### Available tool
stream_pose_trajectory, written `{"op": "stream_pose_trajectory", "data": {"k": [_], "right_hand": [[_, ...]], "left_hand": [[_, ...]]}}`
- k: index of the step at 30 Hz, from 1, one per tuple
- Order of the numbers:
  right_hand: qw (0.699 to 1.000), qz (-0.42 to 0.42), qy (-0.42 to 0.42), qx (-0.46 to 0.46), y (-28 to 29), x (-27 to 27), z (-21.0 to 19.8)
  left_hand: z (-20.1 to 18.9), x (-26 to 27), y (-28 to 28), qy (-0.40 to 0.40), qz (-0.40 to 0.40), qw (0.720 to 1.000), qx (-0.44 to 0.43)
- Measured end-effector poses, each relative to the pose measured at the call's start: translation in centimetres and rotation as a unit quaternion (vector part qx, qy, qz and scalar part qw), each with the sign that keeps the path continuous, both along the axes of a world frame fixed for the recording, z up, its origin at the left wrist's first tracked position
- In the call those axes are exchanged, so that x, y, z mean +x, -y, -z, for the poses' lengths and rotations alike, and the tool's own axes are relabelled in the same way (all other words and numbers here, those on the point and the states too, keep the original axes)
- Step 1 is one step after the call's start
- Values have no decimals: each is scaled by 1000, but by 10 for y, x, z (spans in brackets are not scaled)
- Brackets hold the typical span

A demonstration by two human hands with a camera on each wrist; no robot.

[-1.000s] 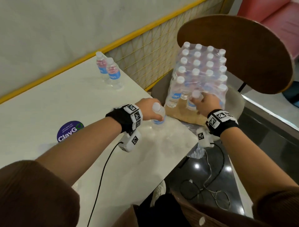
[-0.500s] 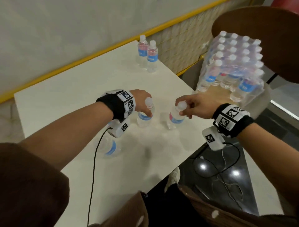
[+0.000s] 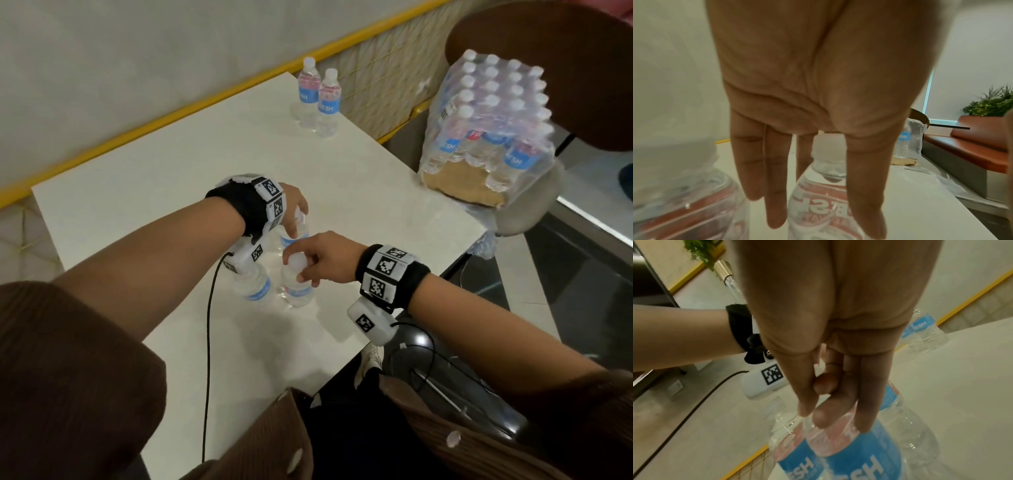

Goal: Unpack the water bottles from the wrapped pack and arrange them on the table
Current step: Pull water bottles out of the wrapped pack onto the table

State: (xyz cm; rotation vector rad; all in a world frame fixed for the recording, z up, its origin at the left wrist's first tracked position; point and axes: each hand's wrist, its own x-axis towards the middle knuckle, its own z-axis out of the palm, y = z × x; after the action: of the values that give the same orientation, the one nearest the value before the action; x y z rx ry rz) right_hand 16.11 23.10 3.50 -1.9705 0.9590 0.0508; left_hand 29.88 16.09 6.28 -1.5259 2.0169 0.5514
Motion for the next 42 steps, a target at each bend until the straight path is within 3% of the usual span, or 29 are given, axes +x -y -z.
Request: {"op": "stream_pose_trajectory", "data": {"k": [8, 12, 17, 24, 29, 33, 39, 42], "right_hand": [[994, 106, 32, -15, 0, 19, 9], [995, 93, 23, -7, 3, 5, 10], [993, 108, -18, 53, 32, -47, 6], [957, 268, -28, 105, 95, -159, 33], [912, 395, 13, 112, 142, -240, 44], [861, 506, 31, 38, 184, -290, 47], [693, 712, 73, -80, 222, -324, 54], [650, 749, 110, -65, 228, -325, 59]], "left_hand": [[2, -1, 0, 19, 20, 1000, 1], [-5, -7, 9, 18, 18, 1000, 2], [-15, -46, 26, -19, 45, 997, -51], [13, -146, 67, -92, 55, 993, -43], [24, -218, 113, -166, 29, 981, -98], [23, -260, 145, -216, 11, 969, -122], [35, -288, 172, -244, -8, 960, -134], [42, -289, 176, -254, -20, 959, -126]]}}
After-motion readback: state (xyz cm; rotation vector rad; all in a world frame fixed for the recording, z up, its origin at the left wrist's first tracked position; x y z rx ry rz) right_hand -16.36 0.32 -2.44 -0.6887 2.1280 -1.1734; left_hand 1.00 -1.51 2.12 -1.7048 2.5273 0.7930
